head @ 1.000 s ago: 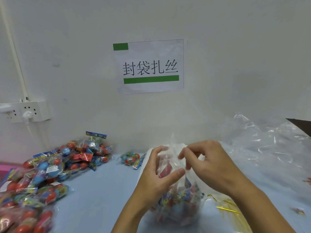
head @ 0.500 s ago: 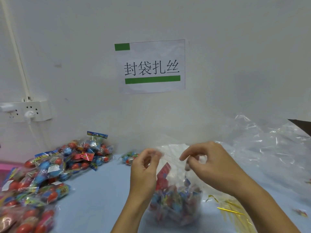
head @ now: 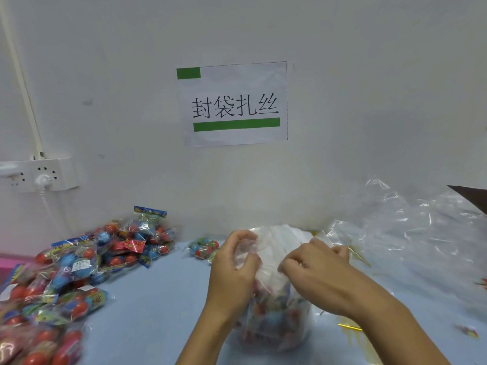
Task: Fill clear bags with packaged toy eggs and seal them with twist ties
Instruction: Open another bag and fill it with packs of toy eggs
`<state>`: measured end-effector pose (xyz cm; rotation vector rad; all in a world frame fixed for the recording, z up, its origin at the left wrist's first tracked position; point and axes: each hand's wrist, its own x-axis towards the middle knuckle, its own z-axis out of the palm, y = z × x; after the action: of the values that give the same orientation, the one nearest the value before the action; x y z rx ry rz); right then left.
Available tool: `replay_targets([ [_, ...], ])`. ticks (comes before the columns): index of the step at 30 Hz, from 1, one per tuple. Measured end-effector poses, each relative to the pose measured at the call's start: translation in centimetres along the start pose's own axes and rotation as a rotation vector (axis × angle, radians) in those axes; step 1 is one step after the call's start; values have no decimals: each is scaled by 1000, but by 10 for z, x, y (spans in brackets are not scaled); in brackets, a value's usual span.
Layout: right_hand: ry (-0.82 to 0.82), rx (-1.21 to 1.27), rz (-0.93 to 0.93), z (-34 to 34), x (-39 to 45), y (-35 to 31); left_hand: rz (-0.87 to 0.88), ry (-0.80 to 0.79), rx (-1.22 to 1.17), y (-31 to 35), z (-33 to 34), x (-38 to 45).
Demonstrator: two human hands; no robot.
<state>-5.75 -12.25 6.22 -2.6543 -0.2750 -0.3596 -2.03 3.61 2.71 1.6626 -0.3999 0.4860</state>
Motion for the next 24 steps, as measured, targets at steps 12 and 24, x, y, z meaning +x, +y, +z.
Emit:
replay_targets([
  [12,-124,-15,-23,8,-2,-12,-130,-94,-252,10,3,-5],
  [24,26,31,-62,24,3,-13,-481,-139,-285,1,6,-1],
])
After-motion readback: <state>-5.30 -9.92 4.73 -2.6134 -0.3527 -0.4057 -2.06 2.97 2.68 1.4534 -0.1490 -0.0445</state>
